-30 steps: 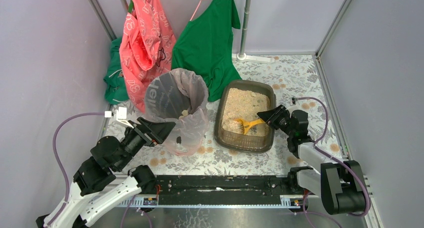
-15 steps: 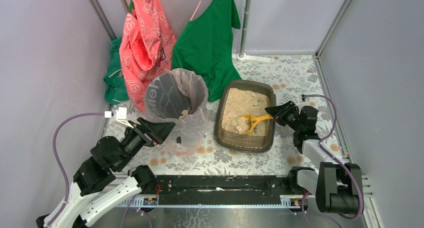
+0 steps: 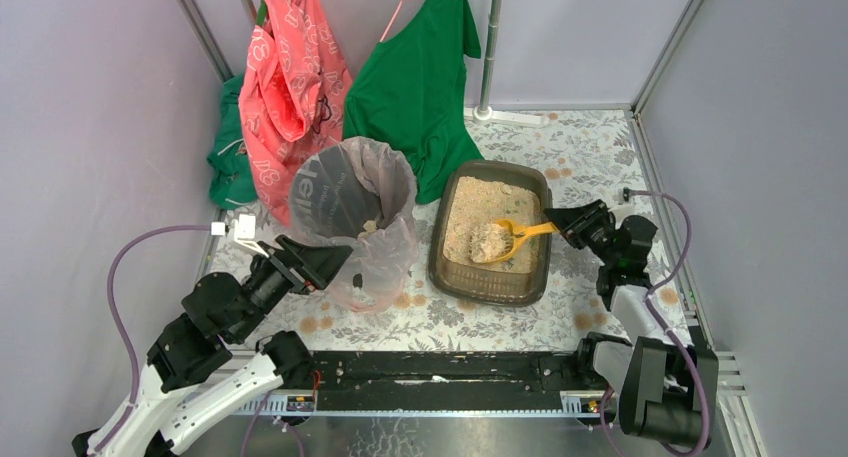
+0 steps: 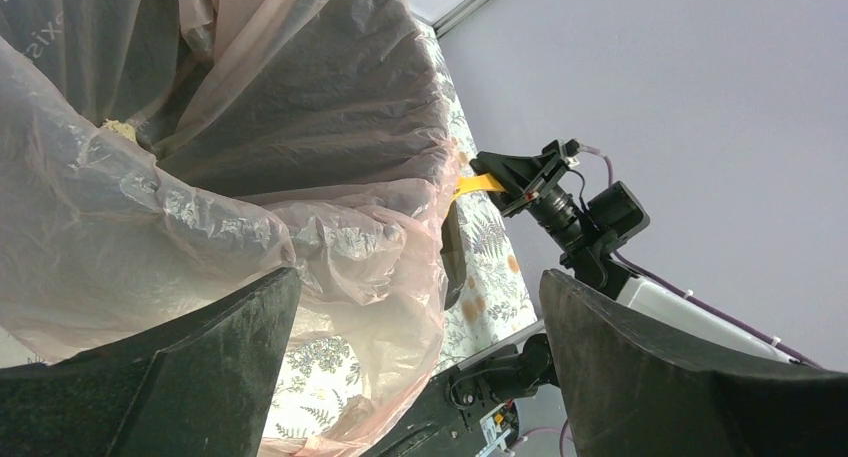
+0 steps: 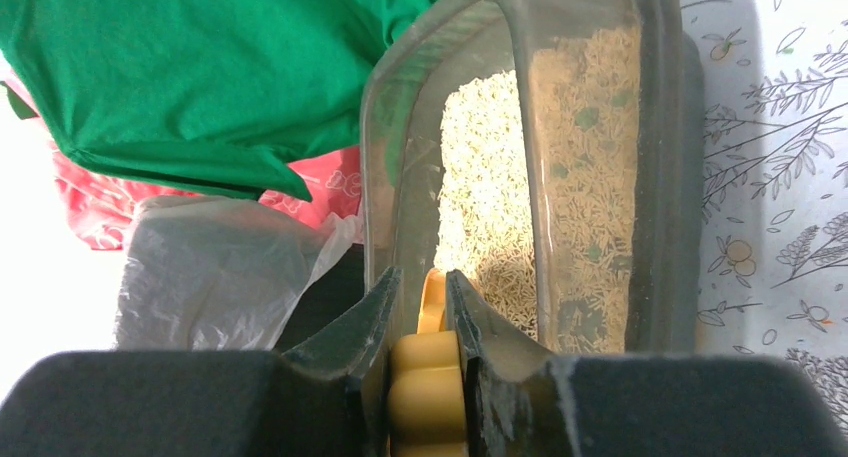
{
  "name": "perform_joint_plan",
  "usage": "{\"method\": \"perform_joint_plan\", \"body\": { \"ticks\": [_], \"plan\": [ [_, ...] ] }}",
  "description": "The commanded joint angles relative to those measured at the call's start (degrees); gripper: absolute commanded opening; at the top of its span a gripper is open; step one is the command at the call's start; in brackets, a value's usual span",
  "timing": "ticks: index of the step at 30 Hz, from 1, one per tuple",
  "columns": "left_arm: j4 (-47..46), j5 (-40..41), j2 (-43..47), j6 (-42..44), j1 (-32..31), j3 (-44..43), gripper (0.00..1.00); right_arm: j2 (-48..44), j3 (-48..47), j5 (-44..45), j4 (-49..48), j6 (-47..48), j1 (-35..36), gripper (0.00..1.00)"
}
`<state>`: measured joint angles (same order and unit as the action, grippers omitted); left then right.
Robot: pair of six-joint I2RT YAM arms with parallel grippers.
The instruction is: Clean the litter box
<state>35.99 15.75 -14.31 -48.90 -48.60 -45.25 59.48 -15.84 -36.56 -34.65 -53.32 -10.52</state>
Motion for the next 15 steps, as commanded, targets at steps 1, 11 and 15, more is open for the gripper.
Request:
{"method": "perform_joint_plan", "body": {
  "ticks": [1, 11, 15],
  "plan": [
    [-2.4, -1.2, -0.9, 0.6, -0.2, 0.4, 0.97, -3.1, -0.8, -5.5, -1.0, -1.8, -5.0, 0.0],
    [-3.0, -1.7, -1.4, 0.4, -0.1, 0.5, 0.97, -4.2, 4.9, -12.7, -10.5, -8.8, -13.4, 0.0],
    [-3.0, -2.0, -1.9, 0.6, -0.1, 0.1, 0.97, -3.1, 5.6, -14.9, -15.0, -11.8, -15.2, 0.0]
  ]
}}
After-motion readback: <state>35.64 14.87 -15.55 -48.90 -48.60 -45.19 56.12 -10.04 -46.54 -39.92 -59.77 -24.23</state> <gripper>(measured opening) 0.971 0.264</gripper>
